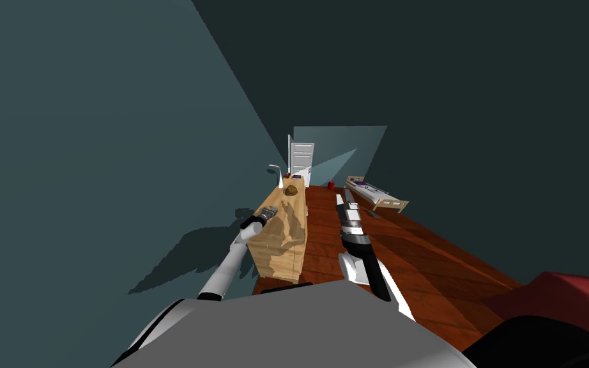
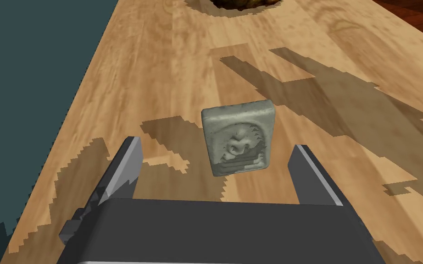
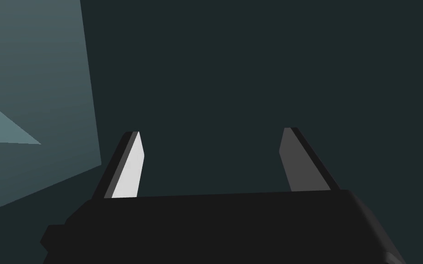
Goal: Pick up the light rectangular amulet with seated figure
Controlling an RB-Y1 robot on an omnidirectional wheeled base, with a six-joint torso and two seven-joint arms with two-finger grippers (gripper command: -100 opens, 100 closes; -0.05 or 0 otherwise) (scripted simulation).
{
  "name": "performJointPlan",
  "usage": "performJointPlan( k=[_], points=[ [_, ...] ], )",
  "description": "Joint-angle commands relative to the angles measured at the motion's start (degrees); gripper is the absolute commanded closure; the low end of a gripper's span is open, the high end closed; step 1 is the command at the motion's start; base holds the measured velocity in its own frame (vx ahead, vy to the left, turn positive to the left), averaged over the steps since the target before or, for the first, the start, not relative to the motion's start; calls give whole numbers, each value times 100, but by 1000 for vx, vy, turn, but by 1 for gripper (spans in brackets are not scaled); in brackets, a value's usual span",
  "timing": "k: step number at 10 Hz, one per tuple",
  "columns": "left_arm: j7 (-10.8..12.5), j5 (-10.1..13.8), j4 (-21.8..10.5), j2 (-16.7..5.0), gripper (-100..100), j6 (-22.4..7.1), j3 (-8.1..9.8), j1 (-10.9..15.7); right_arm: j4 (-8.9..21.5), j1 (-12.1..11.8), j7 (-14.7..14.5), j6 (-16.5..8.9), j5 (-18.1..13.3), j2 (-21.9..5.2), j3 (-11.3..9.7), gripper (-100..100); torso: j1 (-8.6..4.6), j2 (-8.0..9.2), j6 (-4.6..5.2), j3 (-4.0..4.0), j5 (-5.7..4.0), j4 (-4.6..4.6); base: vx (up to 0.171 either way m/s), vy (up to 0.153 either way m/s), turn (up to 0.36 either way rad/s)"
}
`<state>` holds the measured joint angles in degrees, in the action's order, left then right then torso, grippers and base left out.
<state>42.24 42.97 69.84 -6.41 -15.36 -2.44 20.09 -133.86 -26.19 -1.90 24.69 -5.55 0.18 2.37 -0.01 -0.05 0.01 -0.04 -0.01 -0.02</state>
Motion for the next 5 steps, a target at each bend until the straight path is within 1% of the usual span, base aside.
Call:
performJointPlan(
  k=[1,5],
  points=[
    [99,76,-134,23,-100,-163,3,109,0,0,0,0,0,0,0,0,0,0,0,0,0,0,6,-8,60],
    [374,352,-602,56,-100,-507,-28,477,0,0,0,0,0,0,0,0,0,1,0,0,0,0,8,-11,76]
  ],
)
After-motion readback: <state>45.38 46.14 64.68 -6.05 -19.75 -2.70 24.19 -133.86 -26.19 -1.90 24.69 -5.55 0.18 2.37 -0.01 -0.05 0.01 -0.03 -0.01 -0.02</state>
